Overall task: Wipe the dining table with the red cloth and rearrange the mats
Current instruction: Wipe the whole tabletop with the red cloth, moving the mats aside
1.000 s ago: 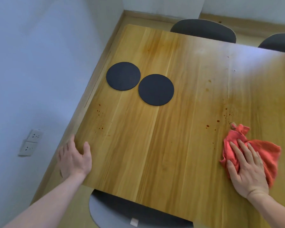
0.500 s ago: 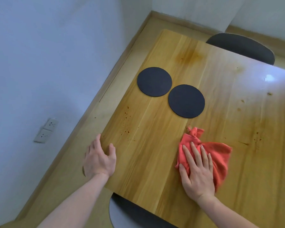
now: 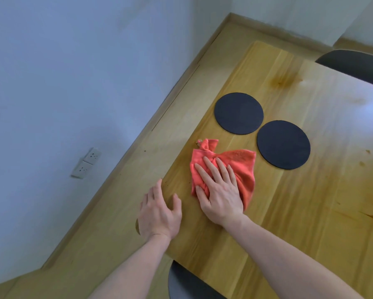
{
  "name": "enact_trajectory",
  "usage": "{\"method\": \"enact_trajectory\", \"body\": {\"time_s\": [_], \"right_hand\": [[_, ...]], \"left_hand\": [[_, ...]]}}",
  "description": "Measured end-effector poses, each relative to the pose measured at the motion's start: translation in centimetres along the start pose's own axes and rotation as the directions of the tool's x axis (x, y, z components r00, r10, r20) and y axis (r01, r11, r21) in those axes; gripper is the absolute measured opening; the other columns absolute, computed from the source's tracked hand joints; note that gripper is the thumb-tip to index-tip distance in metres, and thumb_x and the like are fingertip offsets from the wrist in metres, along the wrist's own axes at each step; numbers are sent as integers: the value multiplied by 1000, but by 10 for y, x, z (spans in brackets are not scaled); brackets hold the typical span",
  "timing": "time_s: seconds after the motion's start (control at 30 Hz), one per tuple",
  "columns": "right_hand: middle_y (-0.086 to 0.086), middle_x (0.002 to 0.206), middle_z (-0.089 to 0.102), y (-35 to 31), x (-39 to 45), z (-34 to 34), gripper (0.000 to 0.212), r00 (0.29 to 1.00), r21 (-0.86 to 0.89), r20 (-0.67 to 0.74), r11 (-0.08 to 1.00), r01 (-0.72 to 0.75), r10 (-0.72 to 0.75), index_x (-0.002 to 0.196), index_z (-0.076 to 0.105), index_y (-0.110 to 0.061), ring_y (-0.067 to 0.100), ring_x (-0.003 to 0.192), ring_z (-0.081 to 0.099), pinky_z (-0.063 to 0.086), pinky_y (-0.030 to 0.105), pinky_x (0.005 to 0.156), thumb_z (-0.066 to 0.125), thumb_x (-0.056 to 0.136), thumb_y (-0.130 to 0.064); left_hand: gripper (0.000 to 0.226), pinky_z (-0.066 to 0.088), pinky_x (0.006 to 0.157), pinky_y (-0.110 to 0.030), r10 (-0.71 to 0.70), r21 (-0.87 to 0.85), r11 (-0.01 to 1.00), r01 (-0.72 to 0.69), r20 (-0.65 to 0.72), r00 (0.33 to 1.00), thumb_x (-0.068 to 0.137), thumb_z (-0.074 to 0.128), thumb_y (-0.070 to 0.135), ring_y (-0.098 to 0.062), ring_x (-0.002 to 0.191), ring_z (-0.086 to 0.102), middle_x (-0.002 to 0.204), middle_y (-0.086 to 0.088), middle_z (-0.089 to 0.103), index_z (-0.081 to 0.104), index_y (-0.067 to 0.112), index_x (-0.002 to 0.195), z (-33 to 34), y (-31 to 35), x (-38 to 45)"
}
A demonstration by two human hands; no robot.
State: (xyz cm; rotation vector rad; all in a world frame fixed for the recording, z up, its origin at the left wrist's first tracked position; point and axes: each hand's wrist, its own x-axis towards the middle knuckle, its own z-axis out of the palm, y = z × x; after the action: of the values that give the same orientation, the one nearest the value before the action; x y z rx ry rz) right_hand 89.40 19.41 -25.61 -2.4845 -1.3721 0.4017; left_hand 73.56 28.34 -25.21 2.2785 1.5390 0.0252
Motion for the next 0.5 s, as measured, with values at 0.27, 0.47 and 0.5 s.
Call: {"method": "enact_trajectory", "body": {"time_s": [0.27,0.47,0.5], "right_hand": [[-8,168,21,-44,80,9,57,1000,46,-14,999,17,-17,154,39,-36,24,157,3,1,53,126,33,99,-51],[-13,168,17,-34,66,6,55,993,116,25,987,109,-113,156,33,-39,18,158,-3,-1,48,127,31,102,-52],[-15,169,15,-31,55,4,55,988,141,47,980,142,-150,157,30,-40,15,157,-5,-2,47,127,31,103,-51]], "left_hand": [[64,45,104,-37,12,0,1000,-12,-22,1000,93,39,57,-19,123,57,138,3,59,35,27,150,4,-2,2],[63,45,103,-38,24,-8,1000,-24,-27,999,93,41,56,-21,122,58,138,2,59,37,25,148,4,-3,0],[63,45,102,-38,28,-6,1000,-28,-26,999,93,41,56,-21,122,58,138,1,59,37,25,148,3,-3,1]]}}
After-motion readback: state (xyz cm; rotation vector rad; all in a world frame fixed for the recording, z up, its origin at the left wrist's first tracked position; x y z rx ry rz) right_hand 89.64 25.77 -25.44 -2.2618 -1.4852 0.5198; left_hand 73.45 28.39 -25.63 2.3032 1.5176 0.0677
